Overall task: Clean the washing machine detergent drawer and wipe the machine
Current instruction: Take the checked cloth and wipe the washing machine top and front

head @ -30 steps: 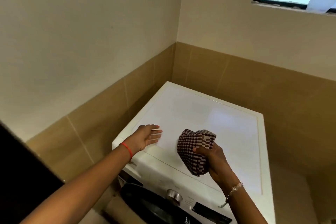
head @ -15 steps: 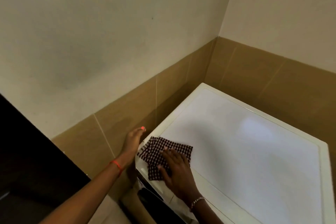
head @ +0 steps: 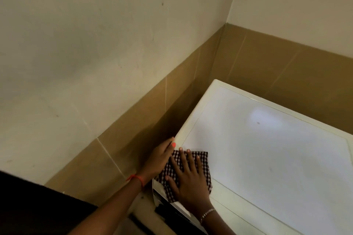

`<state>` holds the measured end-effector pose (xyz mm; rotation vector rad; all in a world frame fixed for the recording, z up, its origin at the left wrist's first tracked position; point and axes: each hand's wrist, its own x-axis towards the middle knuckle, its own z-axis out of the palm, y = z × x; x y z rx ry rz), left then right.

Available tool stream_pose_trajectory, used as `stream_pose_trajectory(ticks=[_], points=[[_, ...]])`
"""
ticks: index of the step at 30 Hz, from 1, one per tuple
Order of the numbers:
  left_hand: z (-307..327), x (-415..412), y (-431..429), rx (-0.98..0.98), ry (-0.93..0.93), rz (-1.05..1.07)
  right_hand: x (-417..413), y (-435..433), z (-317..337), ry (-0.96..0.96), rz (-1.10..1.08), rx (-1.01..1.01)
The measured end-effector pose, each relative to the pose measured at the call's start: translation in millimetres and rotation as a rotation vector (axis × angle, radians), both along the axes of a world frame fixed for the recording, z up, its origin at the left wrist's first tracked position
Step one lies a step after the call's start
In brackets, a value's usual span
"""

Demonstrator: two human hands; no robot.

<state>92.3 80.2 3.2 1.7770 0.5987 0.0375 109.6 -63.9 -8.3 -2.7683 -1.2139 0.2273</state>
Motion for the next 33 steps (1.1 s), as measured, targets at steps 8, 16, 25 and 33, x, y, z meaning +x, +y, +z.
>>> stream_pose_trajectory(ticks=[8, 16, 25, 33], points=[[-10, 12, -4, 0.048, 0.007, -0.144, 25, -49, -1, -0.078, -0.065, 0.028], [-11, 24, -6, 0.074, -0.050, -0.121, 78, 11, 2, -0.001, -0.205, 0.107], [-4, 73, -3, -0.020, -0.135, -0.034, 134, -32, -7, -0.159, 0.087, 0.067], [-19, 91, -10, 0.196, -0.230, -0.004, 203, 54, 2, -0.026, -0.186, 0.089]])
